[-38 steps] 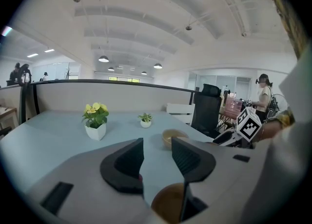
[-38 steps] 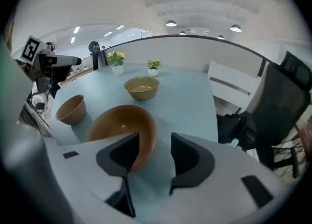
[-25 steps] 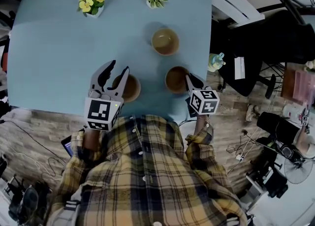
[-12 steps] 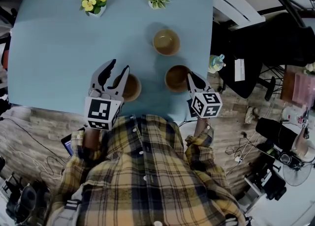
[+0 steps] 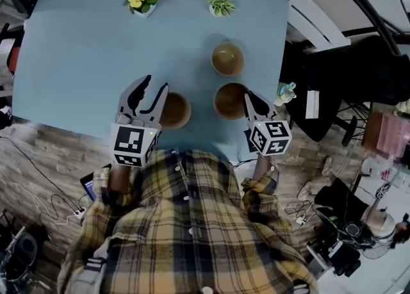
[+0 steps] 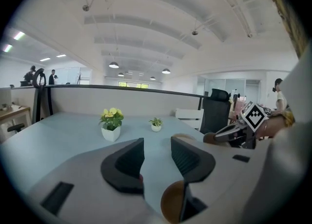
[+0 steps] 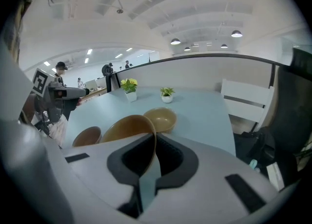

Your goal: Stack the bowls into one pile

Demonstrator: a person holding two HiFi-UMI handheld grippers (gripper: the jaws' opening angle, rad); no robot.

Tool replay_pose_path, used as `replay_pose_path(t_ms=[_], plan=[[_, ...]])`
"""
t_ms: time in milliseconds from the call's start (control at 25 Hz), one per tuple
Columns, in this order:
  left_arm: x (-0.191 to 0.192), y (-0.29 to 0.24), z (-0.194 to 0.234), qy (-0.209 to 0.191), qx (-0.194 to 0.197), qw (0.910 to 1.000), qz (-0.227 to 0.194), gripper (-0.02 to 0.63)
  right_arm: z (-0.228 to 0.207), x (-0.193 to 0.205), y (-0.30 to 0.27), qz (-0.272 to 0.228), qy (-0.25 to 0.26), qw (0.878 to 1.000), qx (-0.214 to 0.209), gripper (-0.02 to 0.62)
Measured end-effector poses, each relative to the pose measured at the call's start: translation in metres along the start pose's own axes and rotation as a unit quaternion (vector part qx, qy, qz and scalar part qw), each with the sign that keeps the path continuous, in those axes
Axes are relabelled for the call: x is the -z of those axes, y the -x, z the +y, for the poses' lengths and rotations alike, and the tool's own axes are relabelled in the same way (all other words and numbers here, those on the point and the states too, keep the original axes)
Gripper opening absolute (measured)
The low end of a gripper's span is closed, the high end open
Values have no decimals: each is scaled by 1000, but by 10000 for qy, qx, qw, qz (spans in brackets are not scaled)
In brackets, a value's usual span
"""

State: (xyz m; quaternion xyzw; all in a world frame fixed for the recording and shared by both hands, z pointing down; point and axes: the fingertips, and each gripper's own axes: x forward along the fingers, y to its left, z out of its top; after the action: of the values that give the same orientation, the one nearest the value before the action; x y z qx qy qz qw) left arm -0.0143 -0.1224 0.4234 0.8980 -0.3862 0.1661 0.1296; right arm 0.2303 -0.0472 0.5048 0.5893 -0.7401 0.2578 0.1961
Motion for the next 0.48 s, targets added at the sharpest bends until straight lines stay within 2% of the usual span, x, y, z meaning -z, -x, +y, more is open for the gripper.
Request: replay_pose_path(t_ms=[240,480], plan=[[8,26,24,178,-489,9986,-55,161,45,-33,-18,-188,135,9973,-700,20],[19,48,36,336,-790,9963,-42,160,101,-48,-38,-163,322,9900,-1362,20]])
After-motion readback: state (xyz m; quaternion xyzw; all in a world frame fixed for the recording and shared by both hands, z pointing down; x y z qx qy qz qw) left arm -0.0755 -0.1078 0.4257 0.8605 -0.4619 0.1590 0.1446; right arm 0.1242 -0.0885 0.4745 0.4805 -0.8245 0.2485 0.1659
